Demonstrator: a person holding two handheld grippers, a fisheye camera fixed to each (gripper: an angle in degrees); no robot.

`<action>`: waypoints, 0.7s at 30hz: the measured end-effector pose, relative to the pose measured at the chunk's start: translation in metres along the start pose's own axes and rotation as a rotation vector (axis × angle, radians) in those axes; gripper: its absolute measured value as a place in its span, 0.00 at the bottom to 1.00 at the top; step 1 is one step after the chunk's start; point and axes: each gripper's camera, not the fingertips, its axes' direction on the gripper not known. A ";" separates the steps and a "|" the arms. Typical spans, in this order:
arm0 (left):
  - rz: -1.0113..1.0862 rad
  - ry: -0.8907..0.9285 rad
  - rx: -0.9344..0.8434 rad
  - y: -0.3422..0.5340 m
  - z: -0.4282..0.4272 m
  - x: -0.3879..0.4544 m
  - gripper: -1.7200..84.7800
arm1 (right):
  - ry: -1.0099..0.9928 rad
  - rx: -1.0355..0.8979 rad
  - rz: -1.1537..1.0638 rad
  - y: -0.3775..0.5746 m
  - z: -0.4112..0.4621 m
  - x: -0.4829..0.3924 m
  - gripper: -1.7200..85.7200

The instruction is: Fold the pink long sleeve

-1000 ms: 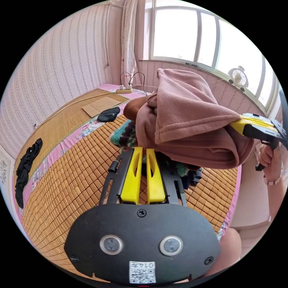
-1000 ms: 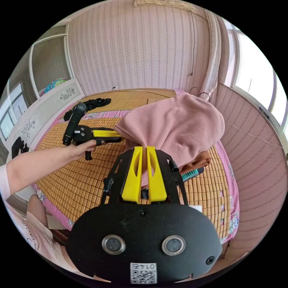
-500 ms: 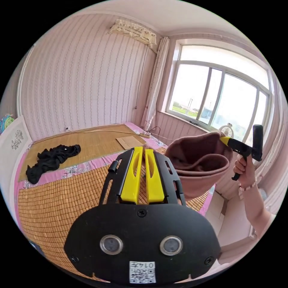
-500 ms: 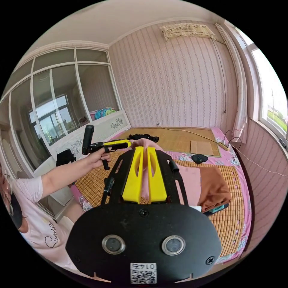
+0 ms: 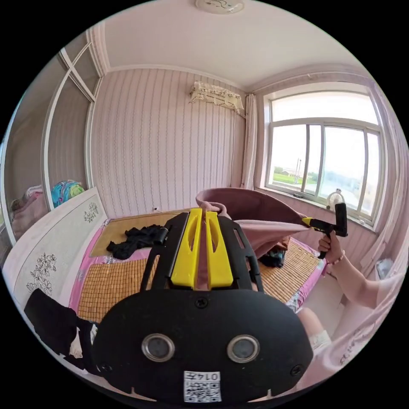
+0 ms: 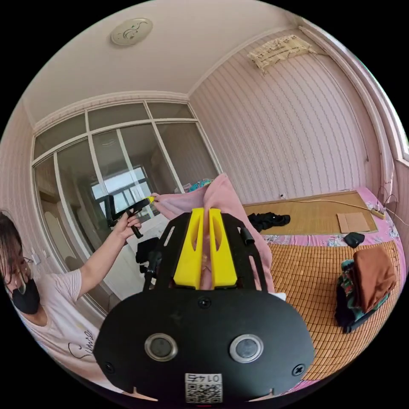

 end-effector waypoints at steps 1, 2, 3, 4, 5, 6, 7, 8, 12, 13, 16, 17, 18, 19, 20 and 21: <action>0.010 0.019 -0.023 0.023 -0.009 -0.001 0.01 | -0.007 -0.035 -0.006 0.017 0.003 -0.004 0.03; 0.002 0.056 -0.076 0.074 -0.025 -0.004 0.01 | -0.024 -0.114 0.012 0.059 0.010 -0.008 0.03; -0.046 0.085 -0.140 0.132 -0.037 -0.007 0.01 | -0.011 -0.192 0.072 0.106 0.020 -0.005 0.03; -0.077 0.104 -0.177 0.162 -0.041 -0.008 0.01 | 0.006 -0.233 0.121 0.130 0.026 0.000 0.03; -0.156 0.132 -0.264 0.223 -0.045 -0.009 0.01 | 0.034 -0.328 0.251 0.181 0.039 0.014 0.03; -0.252 0.139 -0.343 0.283 -0.046 -0.007 0.01 | 0.032 -0.440 0.437 0.233 0.055 0.035 0.03; -0.297 0.136 -0.384 0.311 -0.046 -0.006 0.01 | 0.012 -0.498 0.520 0.257 0.062 0.043 0.03; -0.389 0.096 -0.472 0.359 -0.046 -0.002 0.01 | -0.009 -0.571 0.619 0.295 0.074 0.050 0.04; -0.549 0.076 -0.640 0.442 -0.059 0.008 0.01 | 0.194 -0.719 0.534 0.325 0.095 0.030 0.05; -0.557 0.074 -0.626 0.445 -0.063 0.008 0.01 | 0.215 -0.732 0.500 0.322 0.099 0.026 0.05; -0.578 0.048 -0.584 0.445 -0.080 0.005 0.01 | 0.274 -0.807 0.345 0.313 0.130 0.006 0.08; -0.577 0.044 -0.573 0.443 -0.085 0.003 0.01 | 0.273 -0.844 0.291 0.313 0.147 -0.003 0.10; -0.572 0.046 -0.554 0.439 -0.091 0.002 0.01 | 0.256 -0.882 0.239 0.313 0.165 -0.013 0.12; -0.566 0.049 -0.544 0.437 -0.094 0.002 0.01 | 0.245 -0.897 0.212 0.313 0.175 -0.019 0.13; -0.551 0.049 -0.530 0.432 -0.100 0.003 0.01 | 0.232 -0.925 0.156 0.315 0.195 -0.030 0.15; -0.535 0.044 -0.519 0.428 -0.105 0.004 0.01 | 0.236 -0.955 0.095 0.318 0.216 -0.041 0.17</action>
